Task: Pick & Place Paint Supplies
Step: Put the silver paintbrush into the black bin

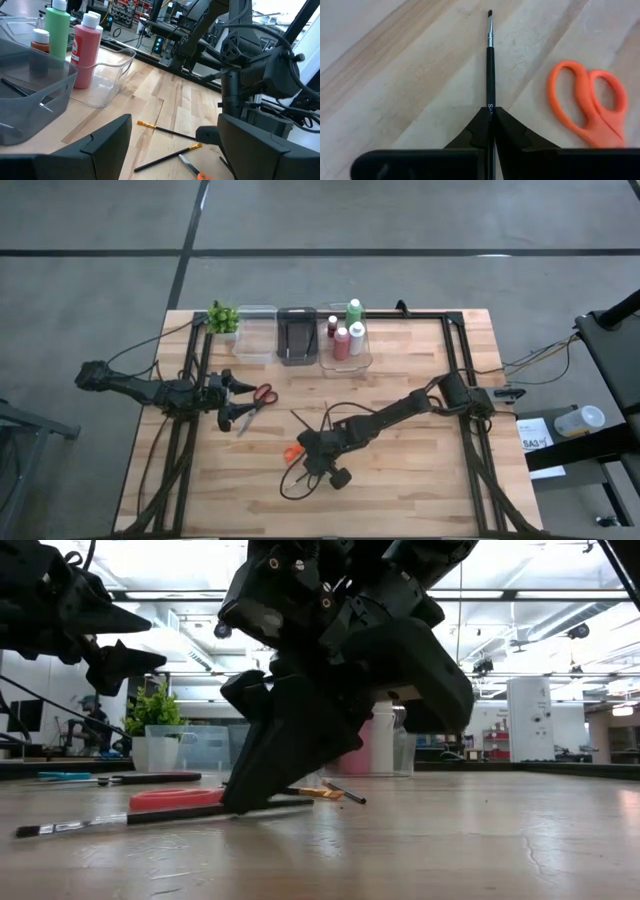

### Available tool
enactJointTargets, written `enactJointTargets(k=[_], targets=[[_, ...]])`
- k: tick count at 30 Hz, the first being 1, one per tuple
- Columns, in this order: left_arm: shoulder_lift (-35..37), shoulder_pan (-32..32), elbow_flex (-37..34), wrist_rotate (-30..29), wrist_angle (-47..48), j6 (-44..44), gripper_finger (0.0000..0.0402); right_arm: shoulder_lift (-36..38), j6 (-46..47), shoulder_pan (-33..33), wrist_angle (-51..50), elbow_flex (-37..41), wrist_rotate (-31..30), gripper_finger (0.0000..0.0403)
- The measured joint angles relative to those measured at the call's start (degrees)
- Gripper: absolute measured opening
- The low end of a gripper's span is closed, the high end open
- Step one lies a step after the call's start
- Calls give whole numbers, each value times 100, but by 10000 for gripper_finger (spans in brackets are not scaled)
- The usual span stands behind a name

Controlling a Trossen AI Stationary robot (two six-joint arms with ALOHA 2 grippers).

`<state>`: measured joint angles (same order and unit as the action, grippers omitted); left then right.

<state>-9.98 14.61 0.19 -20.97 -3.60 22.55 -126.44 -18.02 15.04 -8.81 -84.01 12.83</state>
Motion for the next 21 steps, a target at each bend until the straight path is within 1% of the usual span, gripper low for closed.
enactJointTargets(k=[9, 17, 21], targets=[[-2, 0, 0, 0, -1, 0, 303, 433, 99, -27, -37, -13, 12, 13], [0, 0, 0, 2, 0, 0, 303, 1068, 1273, -299, -1, -11, -18, 13], [-4, 0, 0, 2, 1, -1, 303, 1508, 1727, -450, -4, -7, -94, 13]])
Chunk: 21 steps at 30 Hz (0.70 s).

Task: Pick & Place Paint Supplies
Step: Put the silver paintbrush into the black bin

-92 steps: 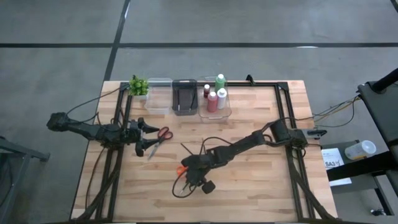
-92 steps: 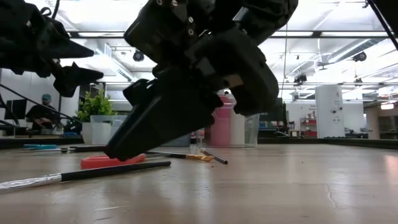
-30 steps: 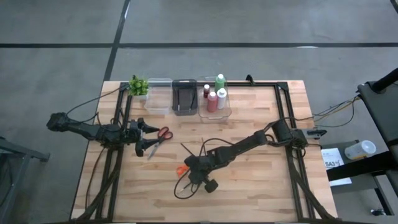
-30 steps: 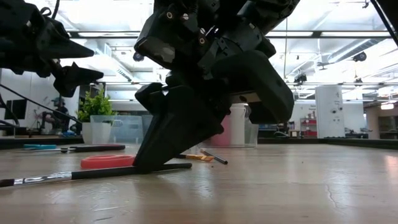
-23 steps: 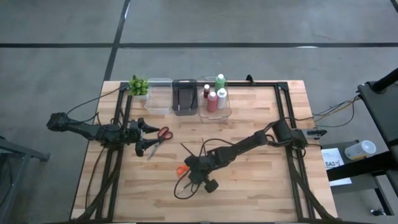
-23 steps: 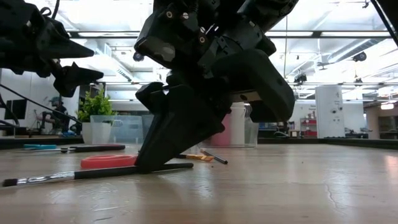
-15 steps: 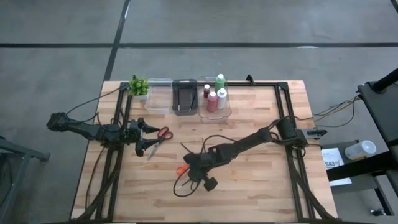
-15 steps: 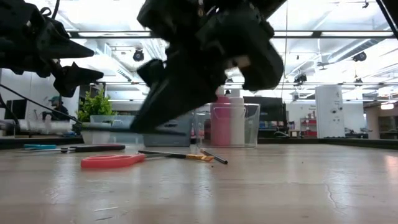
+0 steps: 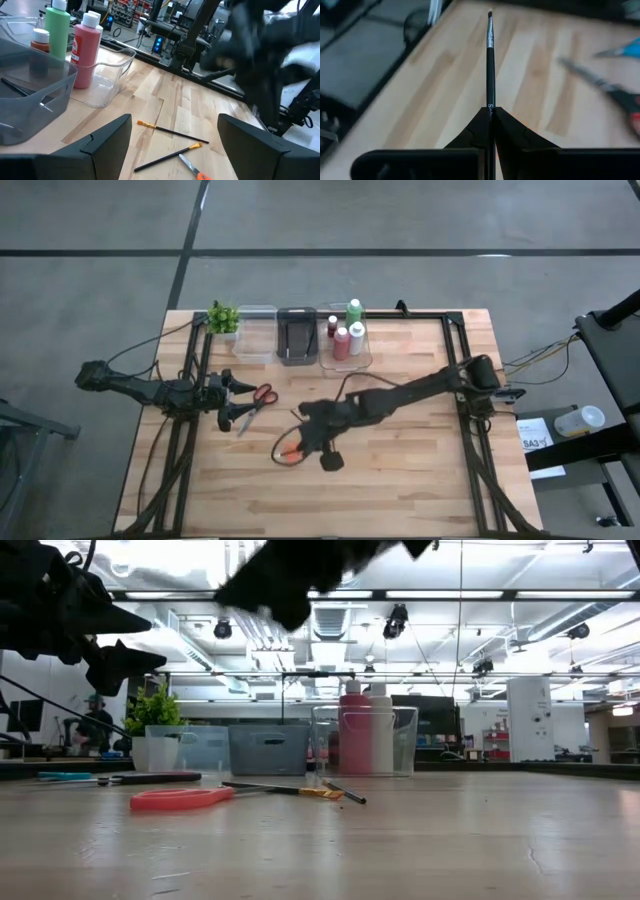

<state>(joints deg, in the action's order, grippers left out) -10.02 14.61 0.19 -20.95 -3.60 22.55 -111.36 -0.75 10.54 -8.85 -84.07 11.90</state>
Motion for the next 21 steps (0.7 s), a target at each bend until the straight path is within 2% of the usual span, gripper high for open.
enactJointTargets(k=[6, 12, 21], targets=[[-1, 0, 0, -1, 0, 0, 303, 749, 973, -215, -259, 0, -565, 13], [4, 0, 0, -1, -1, 0, 303, 1318, 1616, -433, -628, -2, -1793, 13], [4, 0, 0, 0, 0, 0, 303, 1467, 2661, -804, -440, -2, -3529, 13]])
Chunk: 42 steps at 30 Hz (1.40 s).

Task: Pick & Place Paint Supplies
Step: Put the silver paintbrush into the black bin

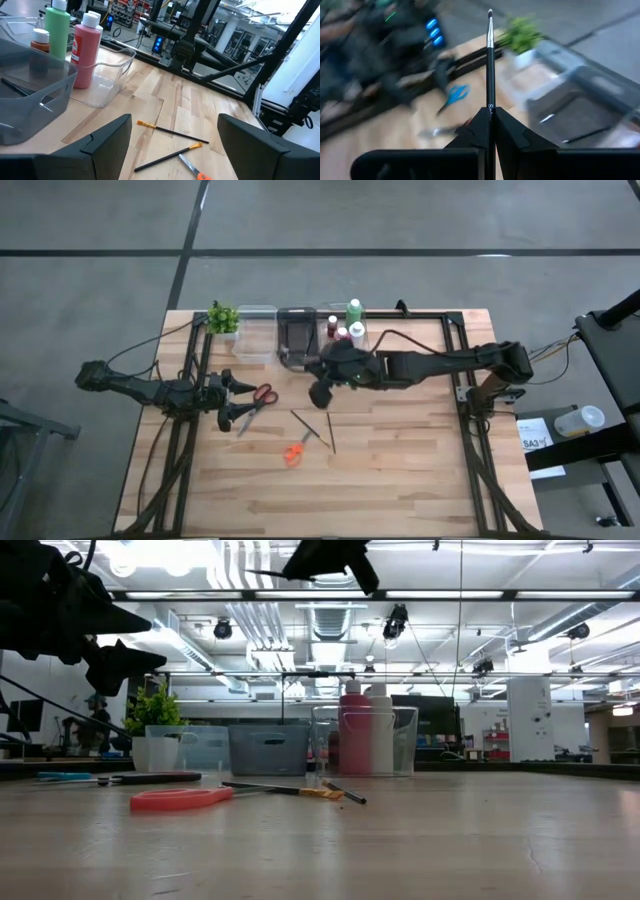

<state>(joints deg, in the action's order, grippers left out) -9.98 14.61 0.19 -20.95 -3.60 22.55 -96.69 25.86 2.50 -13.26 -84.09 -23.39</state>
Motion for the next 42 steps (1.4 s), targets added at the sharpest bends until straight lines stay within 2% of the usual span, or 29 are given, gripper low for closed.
enactJointTargets(k=[6, 13, 17, 22, 25, 34, 42], targets=[[0, 0, 0, 0, 0, 0, 303, -293, 460, -416, 868, -3, -671, 13], [0, 1, 0, 0, -2, 2, 303, -895, 1791, -1116, 1339, -1, -726, 13], [0, -3, 0, -6, -2, 1, 303, -1307, 2110, -1349, 1594, -31, -727, 13], [-2, -7, 0, -291, -20, -2, 303, -1919, 2200, -1478, 1467, -475, -722, 13], [-3, -7, 1, -375, -24, -8, 303, -2315, 2200, -1501, 1014, -953, -721, 13], [-21, -9, 0, -507, -36, -18, 303, -3424, 2351, -1532, -1424, -2931, -619, 13], [-84, -9, 2, -527, -37, -18, 303, -4208, 2355, -1556, -2734, -4396, -481, 13]])
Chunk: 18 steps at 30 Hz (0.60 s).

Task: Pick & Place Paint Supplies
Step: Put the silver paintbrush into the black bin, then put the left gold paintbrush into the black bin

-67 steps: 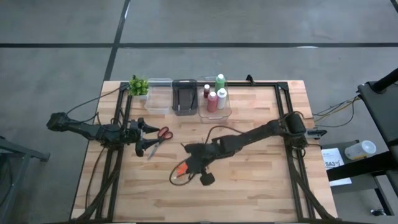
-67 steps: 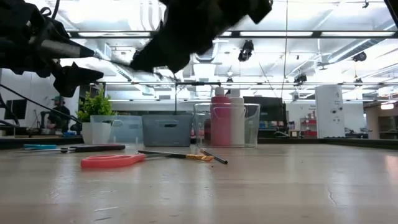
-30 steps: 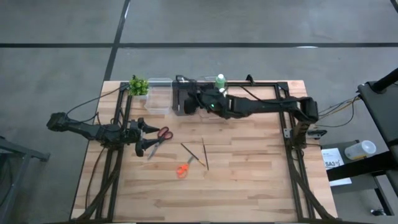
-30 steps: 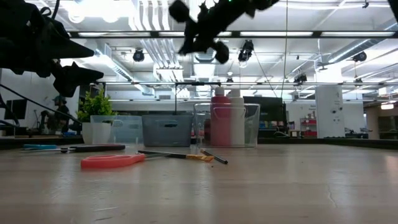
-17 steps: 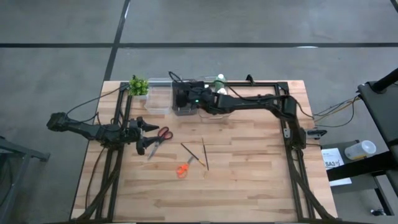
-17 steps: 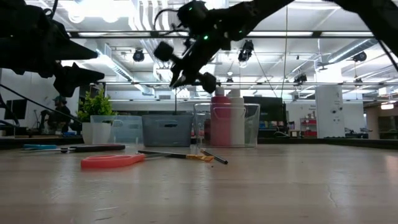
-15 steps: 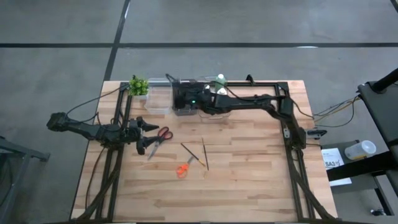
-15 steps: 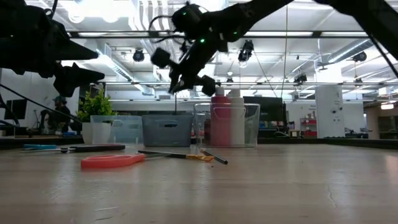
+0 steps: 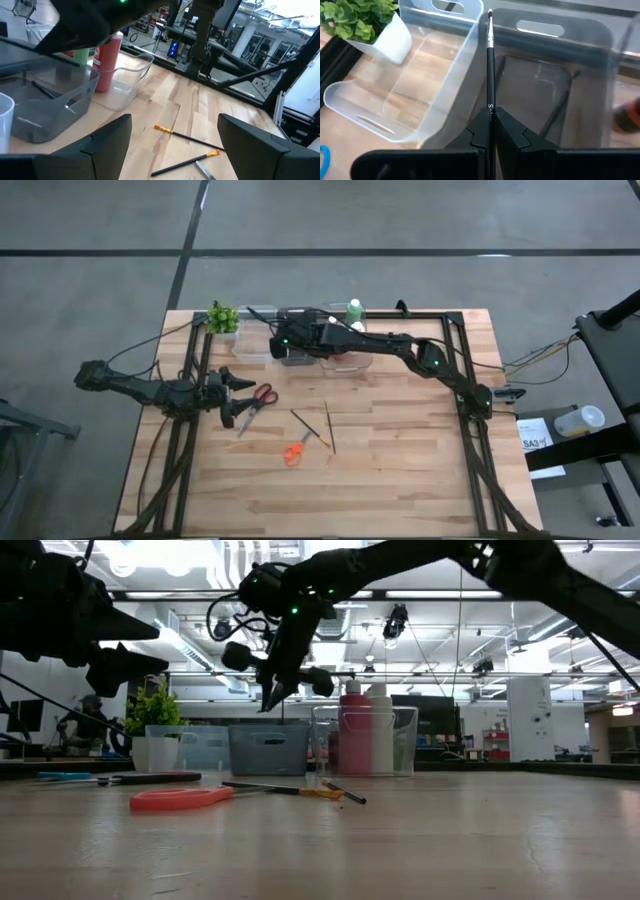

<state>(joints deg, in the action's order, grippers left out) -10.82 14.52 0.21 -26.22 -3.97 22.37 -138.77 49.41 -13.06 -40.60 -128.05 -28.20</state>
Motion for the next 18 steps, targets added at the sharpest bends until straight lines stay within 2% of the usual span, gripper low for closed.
enactJointTargets(k=[6, 13, 18], targets=[[-35, 0, 0, -26, -2, 0, 303, -257, 15, -50, -275, -386, 262, 18], [-69, 0, -1, -42, -2, 0, 303, -237, -221, -75, -271, -308, 275, 94], [-69, 0, -1, -42, -2, 0, 303, -231, -257, -73, -258, -305, 273, 114]])
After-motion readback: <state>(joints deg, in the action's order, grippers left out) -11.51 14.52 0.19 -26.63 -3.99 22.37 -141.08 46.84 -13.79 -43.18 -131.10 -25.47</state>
